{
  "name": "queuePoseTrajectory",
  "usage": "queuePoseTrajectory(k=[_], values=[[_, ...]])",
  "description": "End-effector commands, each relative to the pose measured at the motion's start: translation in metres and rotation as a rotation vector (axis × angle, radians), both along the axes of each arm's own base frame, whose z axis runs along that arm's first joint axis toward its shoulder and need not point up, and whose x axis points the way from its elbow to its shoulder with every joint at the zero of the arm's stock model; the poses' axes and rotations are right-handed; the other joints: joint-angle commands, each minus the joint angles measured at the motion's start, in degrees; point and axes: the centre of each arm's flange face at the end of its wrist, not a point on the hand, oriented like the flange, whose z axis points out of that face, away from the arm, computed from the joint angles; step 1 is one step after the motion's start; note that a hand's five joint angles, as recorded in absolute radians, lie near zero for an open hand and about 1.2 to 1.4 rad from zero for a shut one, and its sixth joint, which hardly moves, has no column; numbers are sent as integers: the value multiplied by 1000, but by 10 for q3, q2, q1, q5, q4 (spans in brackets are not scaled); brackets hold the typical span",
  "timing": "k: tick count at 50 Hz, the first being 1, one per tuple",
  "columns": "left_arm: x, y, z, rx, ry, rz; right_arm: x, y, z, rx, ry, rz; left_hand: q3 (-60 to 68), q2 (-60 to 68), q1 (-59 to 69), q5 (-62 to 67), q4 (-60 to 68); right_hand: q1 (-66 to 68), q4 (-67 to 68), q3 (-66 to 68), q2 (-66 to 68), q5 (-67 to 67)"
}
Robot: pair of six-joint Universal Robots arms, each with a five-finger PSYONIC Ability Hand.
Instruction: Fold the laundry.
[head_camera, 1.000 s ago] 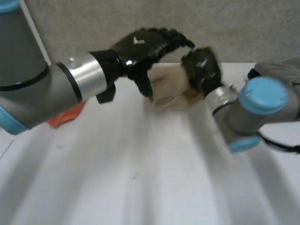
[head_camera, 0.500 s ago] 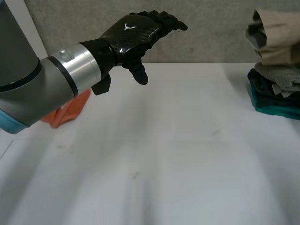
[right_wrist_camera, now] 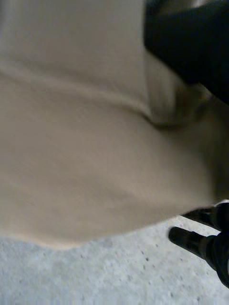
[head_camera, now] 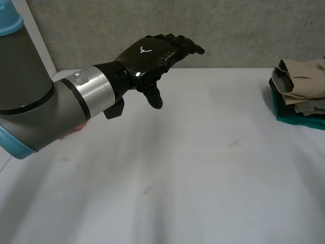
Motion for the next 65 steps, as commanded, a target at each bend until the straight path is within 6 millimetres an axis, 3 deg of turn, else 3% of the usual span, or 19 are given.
queuePoseTrajectory(k=[1, 9, 12, 16, 21, 24, 25, 26, 29, 30, 33, 36, 37, 39, 42, 47, 51, 58, 65], values=[[-1, 4, 4, -6, 7, -7, -1, 11, 37, 30, -39, -75, 4, 9, 12, -7, 8, -35, -43, -38, -35, -71], [-1, 14, 17, -34, 26, -22, 6, 41, 66, 149, 2, -116, 4, 9, 12, -7, 8, -35, -43, -38, -35, -71], [-1, 17, 20, -41, 30, -28, 3, 59, 91, 168, 82, -171, 4, 9, 12, -7, 8, -35, -43, -38, -35, -71], [0, 20, 27, -57, 40, -28, -28, 85, 137, 176, 223, -414, 4, 9, 12, -7, 8, -35, -43, -38, -35, -71], [2, 22, 37, -82, 58, -29, -34, 100, 181, 68, 388, -632, 4, 9, 12, -7, 8, -35, -43, -38, -35, -71], [3, 24, 47, -107, 78, -26, -1, 105, 206, -65, 417, -621, 4, 9, 12, -7, 8, -35, -43, -38, -35, -71], [4, 23, 51, -117, 87, -20, 17, 106, 210, -103, 411, -581, 4, 9, 12, -7, 8, -35, -43, -38, -35, -71], [7, 22, 59, -131, 106, 0, 55, 111, 216, -172, 397, -491, 6, 10, 14, -6, 10, -35, -43, -38, -35, -71], [15, 18, 71, -157, 135, 73, 104, 126, 219, -266, 385, -354, 8, 12, 16, -4, 11, -35, -43, -38, -35, -71], [21, 14, 77, -172, 150, 140, 131, 140, 219, -322, 385, -260, 8, 12, 16, -4, 11, -35, -43, -38, -35, -71], [36, -1, 86, -204, 175, 289, 166, 163, 206, -359, 397, -110, 8, 12, 16, -4, 11, -35, -43, -38, -35, -71], [75, -41, 84, -255, 132, 558, 202, 193, 180, -340, 406, 67, 6, 10, 14, -6, 10, -35, -43, -38, -35, -71], [98, -61, 79, -298, 57, 683, 217, 207, 162, -294, 411, 151, 4, 9, 12, -7, 8, -35, -43, -38, -35, -71], [116, -77, 66, -332, -48, 772, 229, 220, 144, -235, 410, 214, -1, 4, 7, -12, 3, -35, -43, -38, -35, -71], [143, -114, 20, -357, -323, 853, 245, 244, 114, -102, 412, 302, -6, -1, 2, -17, -2, -35, -43, -38, -35, -71], [189, -182, -87, -308, -691, 888, 259, 264, 47, 181, 438, 397, -14, -10, -6, -26, -11, -35, -43, -38, -35, -71], [220, -225, -138, -313, -695, 916, 256, 268, 27, 263, 447, 382, -16, -12, -8, -28, -13, -35, -43, -38, -35, -71], [231, -259, -204, -362, -636, 758, 251, 279, 10, 330, 455, 374, -14, -10, -6, -26, -11, -35, -43, -38, -35, -71], [243, -281, -231, -378, -626, 774, 247, 285, 2, 368, 456, 372, 117, 121, 124, 105, 120, -35, -43, -38, -35, -71]])
